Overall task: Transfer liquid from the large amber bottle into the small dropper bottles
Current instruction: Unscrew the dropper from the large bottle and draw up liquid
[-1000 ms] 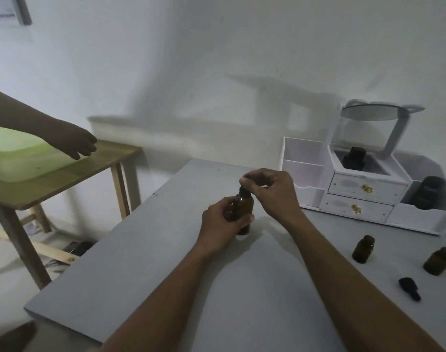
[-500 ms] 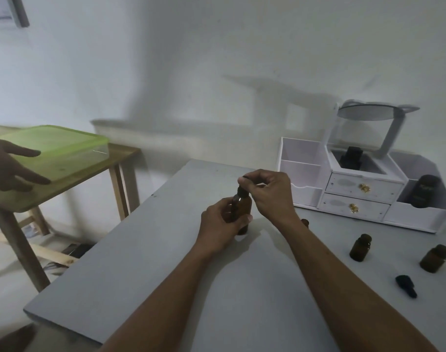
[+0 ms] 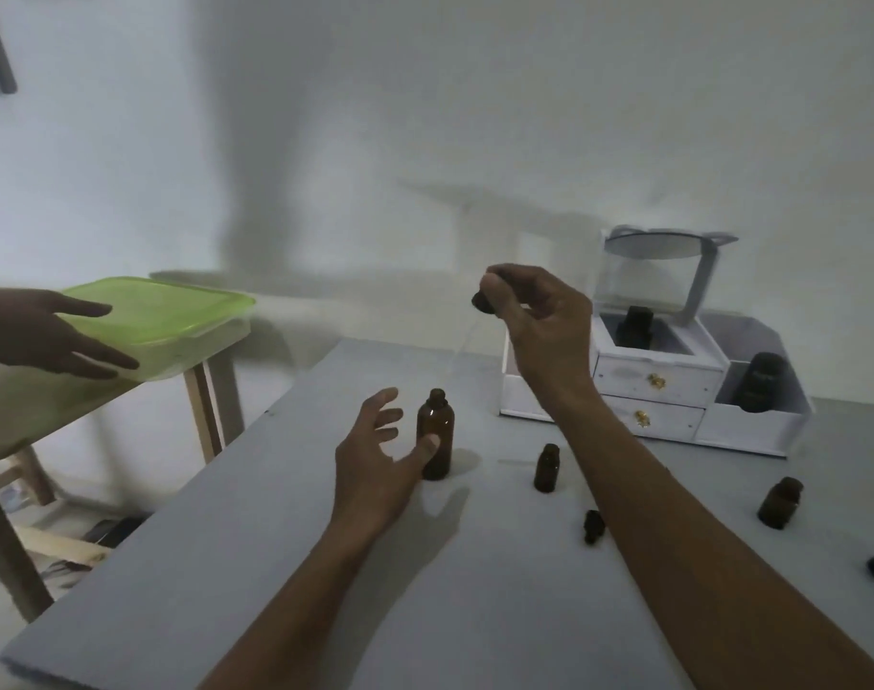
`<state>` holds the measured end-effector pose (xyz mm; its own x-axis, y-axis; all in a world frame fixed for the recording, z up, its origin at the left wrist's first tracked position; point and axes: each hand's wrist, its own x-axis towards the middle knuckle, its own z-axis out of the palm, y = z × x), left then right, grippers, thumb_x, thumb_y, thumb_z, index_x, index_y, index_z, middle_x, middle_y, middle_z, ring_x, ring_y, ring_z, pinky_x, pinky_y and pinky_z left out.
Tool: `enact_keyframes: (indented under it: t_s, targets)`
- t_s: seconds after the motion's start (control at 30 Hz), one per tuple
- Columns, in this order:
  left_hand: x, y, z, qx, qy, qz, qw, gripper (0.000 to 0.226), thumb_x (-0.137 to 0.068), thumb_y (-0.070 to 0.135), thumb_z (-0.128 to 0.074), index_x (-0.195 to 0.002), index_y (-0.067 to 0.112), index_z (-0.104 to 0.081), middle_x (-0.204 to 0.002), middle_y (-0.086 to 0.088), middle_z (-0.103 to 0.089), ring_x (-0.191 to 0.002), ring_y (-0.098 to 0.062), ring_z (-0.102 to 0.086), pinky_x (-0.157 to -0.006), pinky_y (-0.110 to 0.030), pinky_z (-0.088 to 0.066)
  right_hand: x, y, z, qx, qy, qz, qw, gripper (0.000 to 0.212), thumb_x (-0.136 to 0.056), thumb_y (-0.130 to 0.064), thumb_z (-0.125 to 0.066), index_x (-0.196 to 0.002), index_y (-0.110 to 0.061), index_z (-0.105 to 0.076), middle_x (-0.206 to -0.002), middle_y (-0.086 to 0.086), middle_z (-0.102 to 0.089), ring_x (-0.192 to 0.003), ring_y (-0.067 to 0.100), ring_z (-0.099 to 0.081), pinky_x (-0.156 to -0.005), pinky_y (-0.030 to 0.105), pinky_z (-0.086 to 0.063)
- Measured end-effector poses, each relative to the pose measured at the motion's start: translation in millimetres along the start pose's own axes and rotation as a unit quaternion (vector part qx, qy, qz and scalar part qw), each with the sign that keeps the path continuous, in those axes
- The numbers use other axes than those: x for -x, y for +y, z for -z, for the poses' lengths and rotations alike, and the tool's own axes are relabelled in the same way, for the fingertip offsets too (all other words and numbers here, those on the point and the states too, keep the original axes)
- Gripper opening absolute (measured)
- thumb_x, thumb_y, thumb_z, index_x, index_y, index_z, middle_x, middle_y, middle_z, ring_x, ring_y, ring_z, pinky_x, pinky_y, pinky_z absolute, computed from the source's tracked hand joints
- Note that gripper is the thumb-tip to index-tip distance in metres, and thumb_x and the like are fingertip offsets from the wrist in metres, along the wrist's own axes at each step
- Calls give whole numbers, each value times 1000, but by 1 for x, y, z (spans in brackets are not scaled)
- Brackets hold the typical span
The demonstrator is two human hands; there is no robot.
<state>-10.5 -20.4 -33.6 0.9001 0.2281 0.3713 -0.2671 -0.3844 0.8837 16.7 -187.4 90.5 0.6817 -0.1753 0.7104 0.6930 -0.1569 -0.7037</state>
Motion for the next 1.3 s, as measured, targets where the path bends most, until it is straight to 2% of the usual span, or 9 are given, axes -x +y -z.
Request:
enact_keyframes:
  t_s: [0.07, 0.17, 0.37, 0.53, 0.67, 0.83, 1.07, 1.2, 1.3]
  targets:
    - [19, 12, 2, 8, -2, -38, 999, 53, -75, 31, -82, -115, 46, -50, -102, 29, -59, -92, 5, -61, -72, -14, -48, 0, -6, 19, -13, 16, 2, 1000, 8, -91, -16, -72, -98, -22, -72, -88, -2, -77, -80, 14, -77, -80, 30, -61]
    - [42, 28, -10, 28, -71, -59, 995, 36, -77, 31, -80, -103, 45, -58, -95, 20, -67, -85, 4, -64, -70, -12, -52, 7, -1, 52, -16, 39, -6, 999, 9, -92, -12, -70, -99, -18, -72, -88, 2, -76, -79, 13, -76, -78, 26, -61]
    - [44, 39, -71, 12, -236, -4, 972, 62, -80, 37, -77, -135, 38, -47, -135, 10, -55, -115, -4, -55, -94, -20, -47, 23, 33, 102, 47, 85, -41, 994, 14, -94, -15, -66, -107, -12, -70, -90, -2, -75, -81, 7, -75, -78, 24, -61]
    - [25, 42, -107, -4, -218, 30, 976, 77, -78, 37, -79, -145, 27, -42, -144, 2, -50, -125, -15, -52, -101, -32, -46, 31, 51, 111, 55, 112, -53, 991, 9, -93, -16, -68, -100, -20, -72, -78, -14, -75, -76, 5, -74, -73, 17, -59]
    - [19, 35, -120, -30, -220, 21, 975, 71, -77, 38, -80, -140, 25, -49, -137, 3, -57, -110, -6, -54, -92, -19, -42, 33, 54, 108, 70, 108, -45, 991, 13, -93, -16, -68, -95, -29, -70, -82, -10, -74, -74, 1, -73, -69, 12, -56]
    - [19, 30, -121, -69, -212, -5, 975, 33, -81, 35, -78, -111, 25, -68, -104, 10, -68, -94, -4, -58, -76, -7, -38, 33, 56, 109, 70, 96, -52, 992, 15, -93, -16, -69, -94, -31, -70, -83, -10, -74, -75, 3, -74, -70, 13, -57]
    - [20, 30, -120, -50, -200, -11, 979, 20, -83, 22, -75, -102, 20, -73, -84, 17, -61, -74, 3, -54, -63, -5, -32, 37, 66, 107, 113, 60, -54, 990, 9, -91, -18, -71, -95, -25, -73, -81, -11, -75, -74, 5, -75, -70, 16, -58]
    - [21, 31, -121, -53, -196, -11, 979, 17, -84, 17, -72, -101, 14, -73, -92, -1, -71, -86, -13, -63, -73, -16, -43, 39, 70, 104, 135, 42, -57, 988, 6, -90, -19, -72, -95, -21, -74, -81, -14, -74, -74, 5, -75, -73, 18, -59]
    - [21, 30, -120, -32, -198, -7, 980, 19, -83, 15, -72, -102, 14, -74, -87, 9, -65, -90, -16, -66, -75, -16, -45, 41, 70, 102, 143, 36, -52, 988, 8, -90, -15, -73, -93, -9, -76, -79, -5, -76, -72, 7, -75, -73, 18, -59]
